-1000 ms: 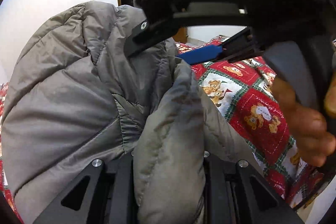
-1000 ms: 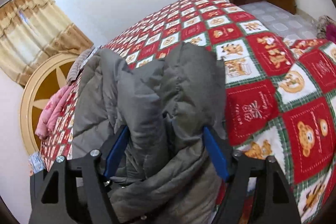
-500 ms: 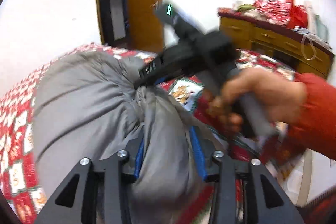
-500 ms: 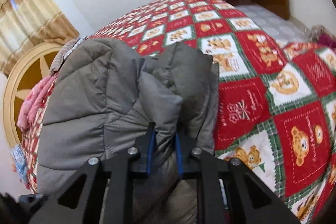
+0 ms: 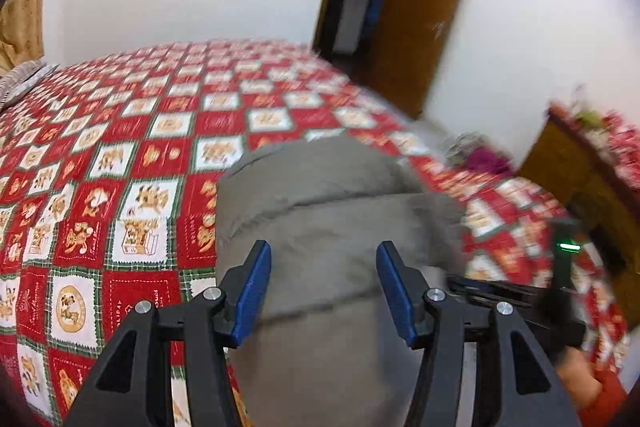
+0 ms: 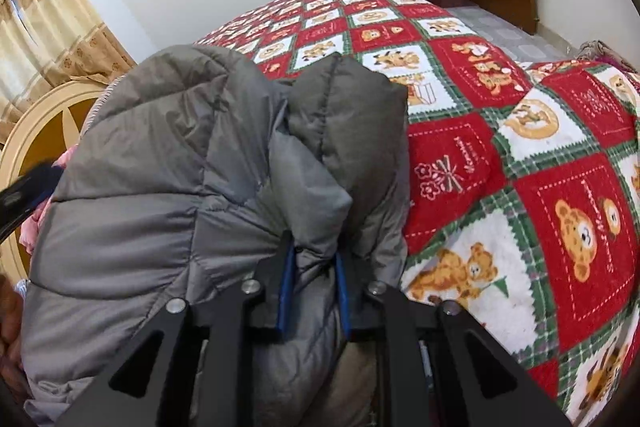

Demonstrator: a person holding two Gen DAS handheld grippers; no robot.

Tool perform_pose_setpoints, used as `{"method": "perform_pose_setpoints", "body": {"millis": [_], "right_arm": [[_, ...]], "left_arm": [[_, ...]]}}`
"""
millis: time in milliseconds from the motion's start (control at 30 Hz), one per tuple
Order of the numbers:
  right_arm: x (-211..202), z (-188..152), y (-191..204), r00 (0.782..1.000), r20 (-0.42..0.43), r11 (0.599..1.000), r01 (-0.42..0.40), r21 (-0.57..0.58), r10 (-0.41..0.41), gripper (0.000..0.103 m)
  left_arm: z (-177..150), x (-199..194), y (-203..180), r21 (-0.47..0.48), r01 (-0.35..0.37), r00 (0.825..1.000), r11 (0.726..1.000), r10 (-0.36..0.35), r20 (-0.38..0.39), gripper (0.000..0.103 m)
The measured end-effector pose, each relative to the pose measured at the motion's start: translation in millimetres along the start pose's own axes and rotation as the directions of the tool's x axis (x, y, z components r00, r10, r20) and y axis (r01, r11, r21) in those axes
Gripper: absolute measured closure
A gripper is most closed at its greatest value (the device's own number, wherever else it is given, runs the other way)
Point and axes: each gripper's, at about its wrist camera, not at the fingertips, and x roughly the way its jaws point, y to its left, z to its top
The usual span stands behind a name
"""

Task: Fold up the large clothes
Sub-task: 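Release the left tool and regrasp the bundle while the right tool holds it, then press the folded bundle down with both tools holding its edge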

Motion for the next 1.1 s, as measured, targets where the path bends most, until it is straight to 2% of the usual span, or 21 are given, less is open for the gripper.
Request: {"method": "perform_pose_setpoints", "body": {"millis": [33,167,267,533,900,1100], "right_arm": [[0,-1,0,1.0,0.002,1.0,0.005,-0.001,-0.005,0.083],[2,-4,0,1.0,0.007,1.0,0.008,0.003,-0.008,0.083],[6,-4,1,1.0,0.003,1.0,0.013,-0.001,-0.013,0.083],[12,-4,3,1.0,0.001,0.999,0.026,-0.023,-0.026,0.083],[22,-2,4,0.999,0.027,1.0,0.03,-0.008,-0.03,0.083],[22,-6,-1,0.998,0.055,0.999,0.001,0.044,-0.004,0.084]], "left_arm": [[-1,11,-4,0.021,-0.045,0.999,0.999,0.046,-0.014,0.047],[-18,25,-11,0.078,-0.132,0.99,0.988,0.135,-0.036,0.047],[-23,42,-6,0.1,-0.168,0.983,0.981,0.174,-0.056,0.046],[-30,68,1,0.12,-0.2,0.973,0.972,0.212,-0.095,0.044],[-38,93,-1,0.118,-0.255,0.963,0.96,0.263,-0.053,0.041],[-41,95,2,0.111,-0.248,0.967,0.962,0.254,-0.037,0.04]]}}
